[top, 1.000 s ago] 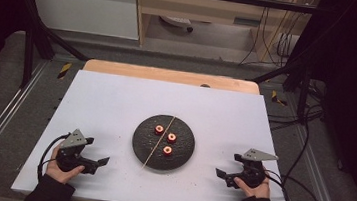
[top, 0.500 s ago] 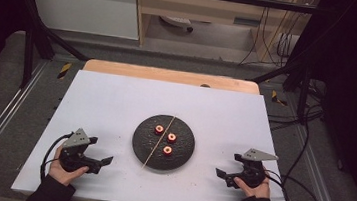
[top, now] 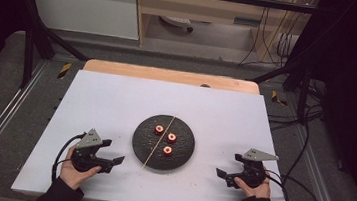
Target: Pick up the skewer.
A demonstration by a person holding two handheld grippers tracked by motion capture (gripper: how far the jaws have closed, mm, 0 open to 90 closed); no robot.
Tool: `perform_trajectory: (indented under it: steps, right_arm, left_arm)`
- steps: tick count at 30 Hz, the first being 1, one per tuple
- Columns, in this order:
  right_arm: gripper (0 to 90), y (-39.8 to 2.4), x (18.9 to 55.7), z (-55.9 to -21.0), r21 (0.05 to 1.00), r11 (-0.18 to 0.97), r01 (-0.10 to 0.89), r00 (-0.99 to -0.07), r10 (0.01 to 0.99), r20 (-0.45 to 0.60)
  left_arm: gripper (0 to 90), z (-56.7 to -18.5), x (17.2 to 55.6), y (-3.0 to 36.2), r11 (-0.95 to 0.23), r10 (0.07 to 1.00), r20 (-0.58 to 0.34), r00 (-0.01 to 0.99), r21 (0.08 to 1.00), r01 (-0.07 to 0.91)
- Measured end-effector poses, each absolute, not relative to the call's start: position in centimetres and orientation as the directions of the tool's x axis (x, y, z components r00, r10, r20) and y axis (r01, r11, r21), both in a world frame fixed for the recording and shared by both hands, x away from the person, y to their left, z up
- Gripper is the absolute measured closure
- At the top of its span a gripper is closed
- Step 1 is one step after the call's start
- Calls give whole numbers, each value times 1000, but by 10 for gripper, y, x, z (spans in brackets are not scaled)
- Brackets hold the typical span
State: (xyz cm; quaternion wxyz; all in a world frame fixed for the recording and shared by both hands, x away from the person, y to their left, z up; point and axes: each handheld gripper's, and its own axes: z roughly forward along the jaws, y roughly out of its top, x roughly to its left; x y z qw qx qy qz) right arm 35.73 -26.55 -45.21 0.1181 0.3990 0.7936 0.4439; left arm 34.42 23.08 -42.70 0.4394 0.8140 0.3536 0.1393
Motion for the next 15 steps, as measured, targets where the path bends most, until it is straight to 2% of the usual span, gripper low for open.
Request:
perform_trajectory:
  steps: [8, 15]
  right_arm:
    - [9, -265, 357, -453, 795, 293, 531, -654, 739, 164]
    - [9, -265, 357, -453, 797, 294, 528, -655, 738, 162]
  left_arm:
    - [389, -418, 346, 214, -378, 687, -81, 722, 809, 450]
    - [563, -408, 350, 198, -375, 654, -122, 747, 806, 459]
